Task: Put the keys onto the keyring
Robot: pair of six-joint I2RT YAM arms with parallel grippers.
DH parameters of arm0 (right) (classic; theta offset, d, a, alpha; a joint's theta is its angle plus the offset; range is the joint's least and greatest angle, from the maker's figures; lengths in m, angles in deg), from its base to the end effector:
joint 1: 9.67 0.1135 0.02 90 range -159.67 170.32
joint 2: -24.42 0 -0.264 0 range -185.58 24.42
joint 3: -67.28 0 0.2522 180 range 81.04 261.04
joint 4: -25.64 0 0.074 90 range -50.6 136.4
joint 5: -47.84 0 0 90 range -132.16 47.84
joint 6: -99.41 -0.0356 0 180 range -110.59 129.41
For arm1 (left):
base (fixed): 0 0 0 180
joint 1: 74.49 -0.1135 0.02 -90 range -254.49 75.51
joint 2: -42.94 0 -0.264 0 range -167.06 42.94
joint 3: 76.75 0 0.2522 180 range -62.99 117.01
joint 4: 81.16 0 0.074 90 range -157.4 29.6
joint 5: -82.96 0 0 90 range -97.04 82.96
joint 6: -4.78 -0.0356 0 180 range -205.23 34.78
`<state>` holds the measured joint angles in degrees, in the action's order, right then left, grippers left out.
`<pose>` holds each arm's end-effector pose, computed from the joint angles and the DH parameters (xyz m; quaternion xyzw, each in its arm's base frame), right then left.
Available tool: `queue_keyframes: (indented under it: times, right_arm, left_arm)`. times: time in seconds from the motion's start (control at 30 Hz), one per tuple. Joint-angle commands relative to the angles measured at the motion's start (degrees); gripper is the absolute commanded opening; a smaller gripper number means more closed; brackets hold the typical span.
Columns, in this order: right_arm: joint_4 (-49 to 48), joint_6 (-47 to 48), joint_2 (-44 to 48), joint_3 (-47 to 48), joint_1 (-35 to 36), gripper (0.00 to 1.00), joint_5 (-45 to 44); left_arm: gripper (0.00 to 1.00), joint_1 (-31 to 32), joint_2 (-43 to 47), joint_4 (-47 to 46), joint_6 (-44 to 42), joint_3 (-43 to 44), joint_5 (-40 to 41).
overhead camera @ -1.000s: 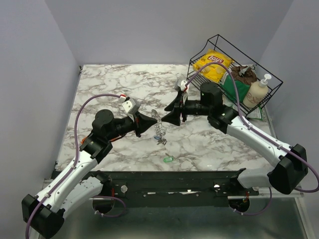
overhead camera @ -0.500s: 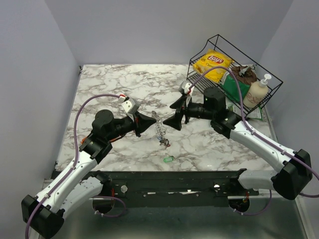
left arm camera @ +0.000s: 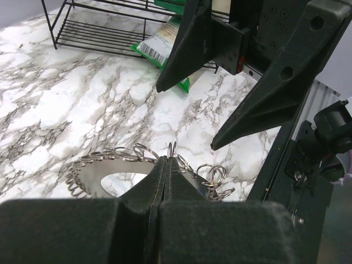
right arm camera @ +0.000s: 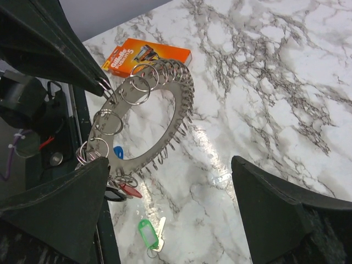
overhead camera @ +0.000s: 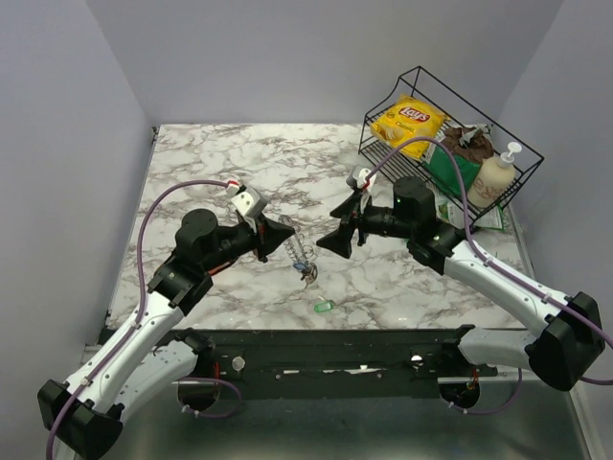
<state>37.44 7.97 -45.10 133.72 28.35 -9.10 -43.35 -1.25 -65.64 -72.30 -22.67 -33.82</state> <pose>0.2085 0.1877 0.3206 -0.4032 0.6671 0.4096 0.4740 0.1496 -0.1091 0.3305 0.2677 0.6871 -0.4041 0.5412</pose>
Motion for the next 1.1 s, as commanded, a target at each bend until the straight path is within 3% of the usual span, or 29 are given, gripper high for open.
queue_keyframes:
  times: [0.0, 0.4, 0.7, 1.07]
  right_arm:
    - [-0.3, -0.9, 1.5, -1.7, -0.1, 1.0, -0.8]
    - [4.9, -5.5, 1.4, -6.3, -0.1, 1.0, -1.0]
    - [8.4, -15.2, 0.0, -10.3, -0.1, 1.0, 0.1]
    - [15.0, -15.3, -1.3, -10.9, 3.8, 1.0, -8.0]
  left_arm:
    - [0.0, -0.3, 1.9, 3.8, -3.0, 4.2, 3.1]
    - [0.0, 0.2, 0.9, 19.3, -15.5, 11.5, 9.5]
    - [0.0, 0.2, 2.2, 18.5, -17.4, 10.0, 11.8]
    - [0.0, 0.2, 2.2, 17.5, -16.9, 8.4, 11.7]
